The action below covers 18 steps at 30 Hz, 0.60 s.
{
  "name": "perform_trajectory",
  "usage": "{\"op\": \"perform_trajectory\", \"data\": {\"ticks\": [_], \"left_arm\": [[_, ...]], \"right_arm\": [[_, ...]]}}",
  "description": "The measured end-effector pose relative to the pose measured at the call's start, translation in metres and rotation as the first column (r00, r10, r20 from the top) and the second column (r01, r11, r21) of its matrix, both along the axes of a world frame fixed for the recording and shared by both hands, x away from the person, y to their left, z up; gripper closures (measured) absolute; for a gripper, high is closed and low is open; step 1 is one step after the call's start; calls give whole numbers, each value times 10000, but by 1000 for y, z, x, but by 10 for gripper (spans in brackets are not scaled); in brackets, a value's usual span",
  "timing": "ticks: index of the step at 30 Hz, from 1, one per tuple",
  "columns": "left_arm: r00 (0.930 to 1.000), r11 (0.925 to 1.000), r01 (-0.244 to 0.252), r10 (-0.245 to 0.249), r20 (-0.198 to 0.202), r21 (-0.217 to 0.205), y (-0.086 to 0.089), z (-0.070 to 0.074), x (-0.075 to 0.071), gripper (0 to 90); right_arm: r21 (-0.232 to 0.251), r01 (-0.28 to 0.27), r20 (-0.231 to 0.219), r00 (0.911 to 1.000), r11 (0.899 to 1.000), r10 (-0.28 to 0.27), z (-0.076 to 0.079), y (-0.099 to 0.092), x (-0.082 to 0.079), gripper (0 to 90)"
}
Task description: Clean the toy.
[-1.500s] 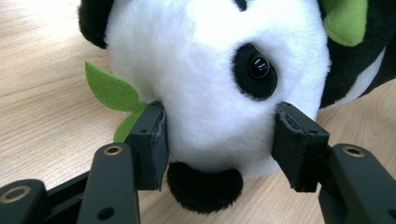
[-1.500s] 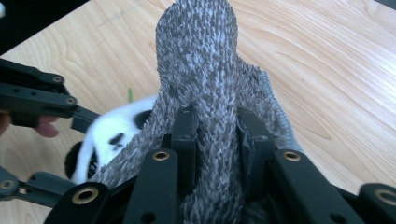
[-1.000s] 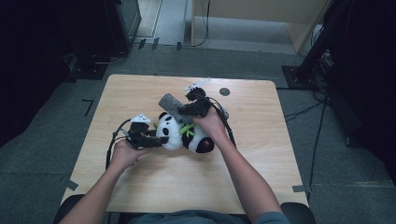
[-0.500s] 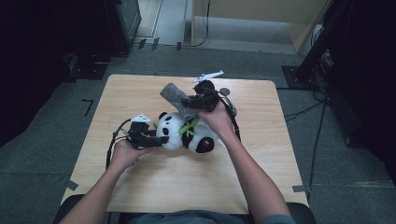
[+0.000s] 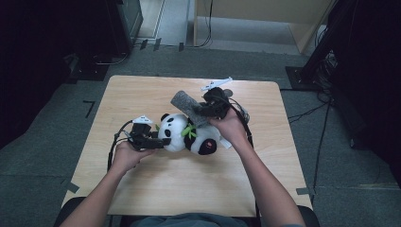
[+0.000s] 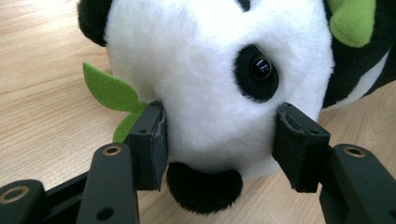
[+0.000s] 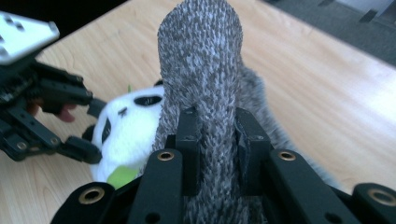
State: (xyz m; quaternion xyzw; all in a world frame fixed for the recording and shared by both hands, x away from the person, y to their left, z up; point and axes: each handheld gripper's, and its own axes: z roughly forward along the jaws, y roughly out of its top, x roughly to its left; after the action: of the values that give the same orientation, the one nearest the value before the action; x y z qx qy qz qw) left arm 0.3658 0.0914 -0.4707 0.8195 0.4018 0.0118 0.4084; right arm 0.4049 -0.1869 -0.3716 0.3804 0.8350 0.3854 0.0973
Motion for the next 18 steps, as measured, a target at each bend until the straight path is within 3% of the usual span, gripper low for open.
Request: {"op": "perform_trajectory", "data": {"ticks": [3,6,13,18], "left_arm": [[10000,10000,-7,7,-3,0,0,0,0,423],[9999,9999,-103,103,-56,-55,0,0,1,424],[9999,9999,-100,99,-101,-15,-1,1,1,426],[9999,10000,-49,49,-102,20,-1,1,0,424]], "right_arm": [[-193,-66,-277,9996,9998,61,-14,5,1,749],[-70,-80,-348,9994,9999,78,-26,5,1,746],[509,-60,-375,9993,9987,79,-33,-6,-2,745],[575,-170,-246,9995,9982,185,-34,-11,-8,738]]}}
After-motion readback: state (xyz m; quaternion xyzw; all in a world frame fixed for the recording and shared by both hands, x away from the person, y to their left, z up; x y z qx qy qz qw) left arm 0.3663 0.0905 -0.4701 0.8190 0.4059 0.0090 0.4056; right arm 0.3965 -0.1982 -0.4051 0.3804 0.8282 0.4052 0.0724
